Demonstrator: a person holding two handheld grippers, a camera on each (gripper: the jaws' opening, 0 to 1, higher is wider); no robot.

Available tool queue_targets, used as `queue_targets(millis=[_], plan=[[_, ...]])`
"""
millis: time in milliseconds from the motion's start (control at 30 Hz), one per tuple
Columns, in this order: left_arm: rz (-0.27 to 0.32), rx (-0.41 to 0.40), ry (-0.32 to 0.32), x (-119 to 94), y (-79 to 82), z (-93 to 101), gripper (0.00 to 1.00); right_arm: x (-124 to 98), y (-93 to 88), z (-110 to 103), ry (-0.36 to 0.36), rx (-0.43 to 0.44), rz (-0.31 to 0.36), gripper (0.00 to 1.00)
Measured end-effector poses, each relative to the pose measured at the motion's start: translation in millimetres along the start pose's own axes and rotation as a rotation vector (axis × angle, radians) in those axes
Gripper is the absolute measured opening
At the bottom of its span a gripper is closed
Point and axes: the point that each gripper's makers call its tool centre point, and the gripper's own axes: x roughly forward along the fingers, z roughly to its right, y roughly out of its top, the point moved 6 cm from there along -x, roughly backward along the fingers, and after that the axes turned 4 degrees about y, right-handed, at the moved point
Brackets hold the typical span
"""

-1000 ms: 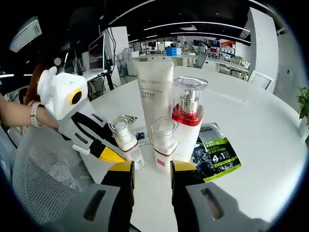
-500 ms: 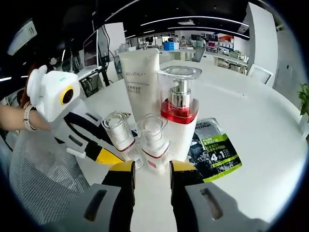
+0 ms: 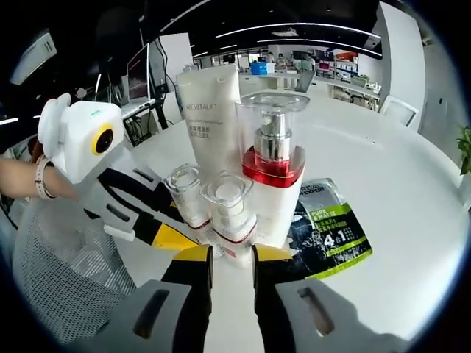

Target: Arrange the skincare products in the storage area until every visible bottle or jar stands upright without overlapping.

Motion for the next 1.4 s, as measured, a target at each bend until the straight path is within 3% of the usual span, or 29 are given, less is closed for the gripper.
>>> queue_targets(millis=[867, 1400], plan=[[0.003, -0.087, 0.058, 4.6, 0.9, 1.0, 0.09, 5.5, -4.3, 5.5, -0.016, -0.076, -0.044, 0.15], [-0.004, -0.121, 0.079, 6.2, 1.5, 2.8, 0.1, 3.8, -7.1, 6.9, -0.024, -0.063, -0.055, 0.12]])
